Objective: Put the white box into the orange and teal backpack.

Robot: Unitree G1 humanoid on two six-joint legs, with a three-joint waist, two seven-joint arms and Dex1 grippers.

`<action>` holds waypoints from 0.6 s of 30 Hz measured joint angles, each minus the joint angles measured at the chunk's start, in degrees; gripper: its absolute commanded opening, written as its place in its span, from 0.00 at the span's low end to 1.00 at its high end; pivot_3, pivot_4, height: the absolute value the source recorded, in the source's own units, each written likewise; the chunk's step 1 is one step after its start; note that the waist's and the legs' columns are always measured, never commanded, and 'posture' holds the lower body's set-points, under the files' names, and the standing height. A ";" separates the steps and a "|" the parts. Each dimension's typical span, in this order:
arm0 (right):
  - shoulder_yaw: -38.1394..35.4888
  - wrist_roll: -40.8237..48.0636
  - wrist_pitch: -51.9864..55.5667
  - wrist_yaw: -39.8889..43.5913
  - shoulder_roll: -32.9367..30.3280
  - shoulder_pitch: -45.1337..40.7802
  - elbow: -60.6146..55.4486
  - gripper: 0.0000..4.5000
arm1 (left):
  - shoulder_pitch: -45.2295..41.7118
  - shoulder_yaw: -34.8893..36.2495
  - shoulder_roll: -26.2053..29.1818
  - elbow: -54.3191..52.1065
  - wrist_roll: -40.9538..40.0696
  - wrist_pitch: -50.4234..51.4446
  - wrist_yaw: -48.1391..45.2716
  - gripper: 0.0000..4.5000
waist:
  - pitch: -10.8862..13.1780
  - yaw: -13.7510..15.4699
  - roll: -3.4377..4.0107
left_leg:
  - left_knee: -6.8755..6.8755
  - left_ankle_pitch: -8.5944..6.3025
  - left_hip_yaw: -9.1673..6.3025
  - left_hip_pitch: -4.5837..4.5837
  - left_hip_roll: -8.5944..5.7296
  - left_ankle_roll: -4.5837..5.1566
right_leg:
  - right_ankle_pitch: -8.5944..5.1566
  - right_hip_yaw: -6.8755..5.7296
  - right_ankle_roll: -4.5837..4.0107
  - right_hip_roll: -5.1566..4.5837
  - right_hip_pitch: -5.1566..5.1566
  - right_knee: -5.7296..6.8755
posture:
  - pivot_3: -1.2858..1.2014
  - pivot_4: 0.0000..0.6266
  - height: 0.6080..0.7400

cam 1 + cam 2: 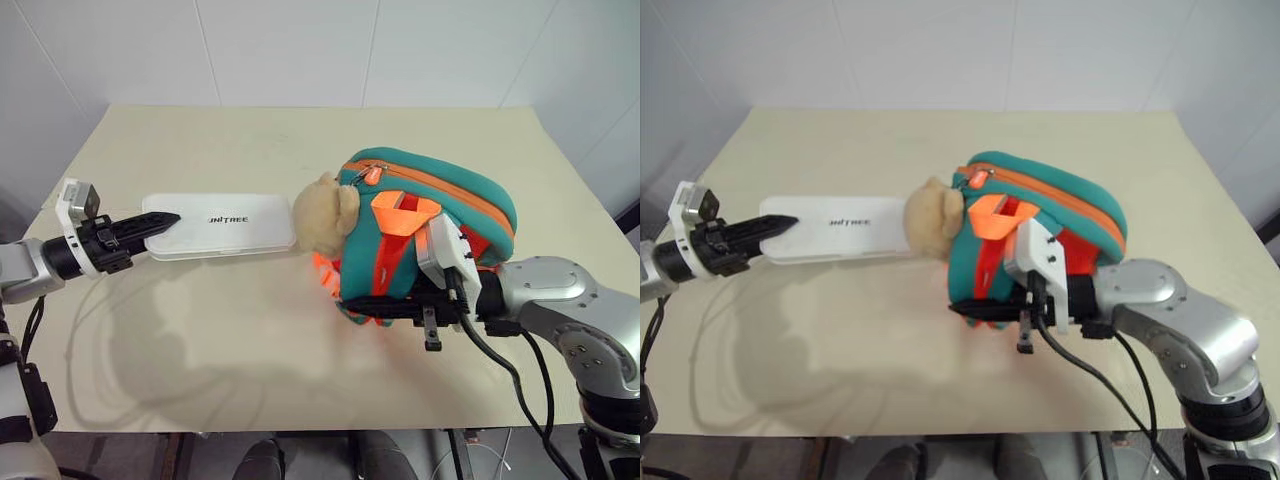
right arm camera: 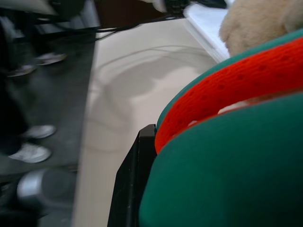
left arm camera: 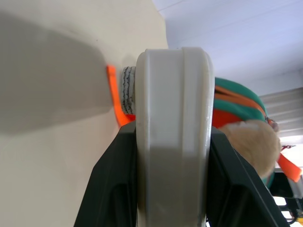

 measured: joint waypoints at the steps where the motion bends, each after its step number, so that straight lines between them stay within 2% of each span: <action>1: -0.07 1.63 0.49 0.10 -0.71 -0.17 -0.30 0.13 | -0.61 -0.55 0.01 0.49 0.81 -0.33 -0.86 0.29 | 0.00 0.04 0.00 | 0.02 0.00 0.00 -0.02 0.00 0.00 | 0.00 -0.01 0.00 0.00 0.00 0.00 | 0.52 0.24 1.00; 7: -1.07 8.75 1.44 2.57 -5.08 -0.45 -2.47 0.13 | -2.63 -3.03 0.62 2.32 4.43 -1.91 -5.38 0.29 | 0.00 0.03 -0.01 | 0.11 -0.03 0.01 -0.06 0.02 0.06 | 0.00 -0.03 0.00 0.01 0.00 0.01 | 0.52 0.24 1.00; 14: -1.09 11.35 0.91 8.18 -9.96 -0.90 -3.01 0.13 | -5.69 -4.92 1.87 2.62 6.66 -2.01 -9.19 0.29 | 0.00 0.02 -0.01 | 0.36 -0.10 0.02 -0.13 0.01 0.17 | 0.01 -0.03 0.03 0.01 0.02 0.07 | 0.52 0.24 1.00; 18: -1.08 11.47 -0.18 10.29 -10.46 -0.89 -3.01 0.13 | -5.87 -5.26 2.04 2.13 7.27 -1.79 -9.85 0.29 | 0.01 0.03 -0.02 | 0.40 -0.10 0.01 -0.13 0.03 0.18 | 0.01 -0.04 0.03 0.02 0.02 0.12 | 0.52 0.24 1.00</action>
